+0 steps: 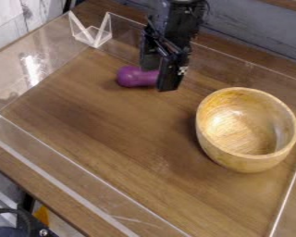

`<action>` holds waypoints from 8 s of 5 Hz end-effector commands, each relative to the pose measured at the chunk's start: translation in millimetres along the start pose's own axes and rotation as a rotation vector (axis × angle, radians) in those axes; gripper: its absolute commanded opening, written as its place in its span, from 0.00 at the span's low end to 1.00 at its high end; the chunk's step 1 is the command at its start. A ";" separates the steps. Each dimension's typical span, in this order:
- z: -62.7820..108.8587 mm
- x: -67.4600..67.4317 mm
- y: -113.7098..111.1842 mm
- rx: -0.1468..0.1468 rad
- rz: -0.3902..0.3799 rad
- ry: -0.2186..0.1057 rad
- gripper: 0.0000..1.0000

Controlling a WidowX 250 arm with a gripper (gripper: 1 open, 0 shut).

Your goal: Put the purple eggplant in the brown bowl

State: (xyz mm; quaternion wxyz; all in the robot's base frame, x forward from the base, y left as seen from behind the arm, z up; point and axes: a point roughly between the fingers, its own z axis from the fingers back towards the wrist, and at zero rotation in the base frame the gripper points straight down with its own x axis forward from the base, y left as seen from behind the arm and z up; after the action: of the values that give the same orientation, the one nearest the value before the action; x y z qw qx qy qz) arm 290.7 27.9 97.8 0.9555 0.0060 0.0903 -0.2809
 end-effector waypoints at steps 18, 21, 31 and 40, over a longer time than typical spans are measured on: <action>-37.6 13.5 78.7 0.139 -0.307 -0.199 1.00; -48.0 19.6 79.0 0.127 -0.325 -0.214 0.00; -8.0 25.6 45.6 0.152 -0.399 -0.247 0.00; 20.3 56.6 -93.0 0.201 -0.670 -0.305 0.00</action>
State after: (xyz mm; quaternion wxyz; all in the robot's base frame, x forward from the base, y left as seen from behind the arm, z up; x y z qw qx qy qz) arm 286.7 -80.1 90.2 0.8111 0.0142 -0.0495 -0.5826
